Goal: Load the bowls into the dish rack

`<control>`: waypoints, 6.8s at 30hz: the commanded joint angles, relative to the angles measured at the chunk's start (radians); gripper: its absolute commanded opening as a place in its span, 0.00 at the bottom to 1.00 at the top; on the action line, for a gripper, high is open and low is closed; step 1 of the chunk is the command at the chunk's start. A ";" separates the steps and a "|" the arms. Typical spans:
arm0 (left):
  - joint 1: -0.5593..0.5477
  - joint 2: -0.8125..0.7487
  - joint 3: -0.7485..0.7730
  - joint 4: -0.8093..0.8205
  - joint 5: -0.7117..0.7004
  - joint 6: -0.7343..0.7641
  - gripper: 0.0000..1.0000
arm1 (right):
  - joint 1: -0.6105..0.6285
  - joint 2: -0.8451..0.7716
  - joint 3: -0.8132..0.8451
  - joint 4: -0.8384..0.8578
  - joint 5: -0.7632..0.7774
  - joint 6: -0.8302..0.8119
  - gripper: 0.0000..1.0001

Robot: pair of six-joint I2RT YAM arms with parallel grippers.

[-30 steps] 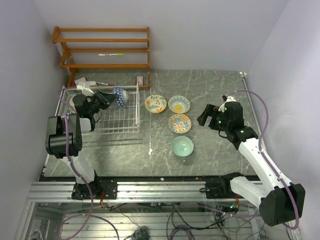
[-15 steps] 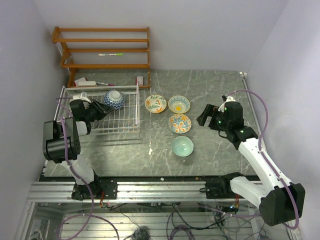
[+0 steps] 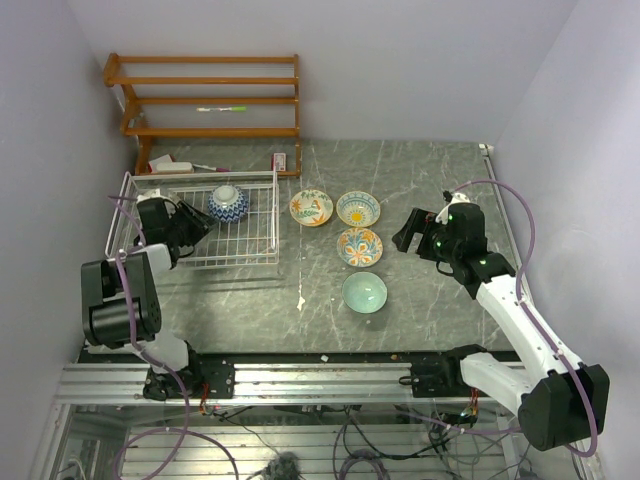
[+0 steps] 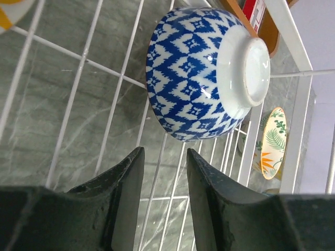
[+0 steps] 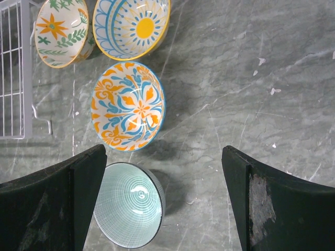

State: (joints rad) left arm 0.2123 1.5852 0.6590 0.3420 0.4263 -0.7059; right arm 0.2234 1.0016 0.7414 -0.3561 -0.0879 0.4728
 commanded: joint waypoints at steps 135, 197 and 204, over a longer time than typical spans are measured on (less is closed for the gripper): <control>-0.897 0.466 0.722 -0.379 -0.591 0.743 0.38 | -0.024 -0.069 0.010 -0.013 0.055 0.001 0.95; -0.254 -0.164 -0.031 0.544 0.008 -0.414 0.07 | -0.033 -0.094 -0.041 -0.003 0.003 0.020 0.92; -0.253 -0.021 -0.039 0.675 0.038 -0.463 0.07 | -0.034 -0.076 -0.042 0.008 0.008 0.016 0.92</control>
State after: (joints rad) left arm -0.0521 1.5158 0.6197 0.8154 0.4301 -1.1324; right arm 0.1967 0.9169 0.7086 -0.3794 -0.0822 0.4904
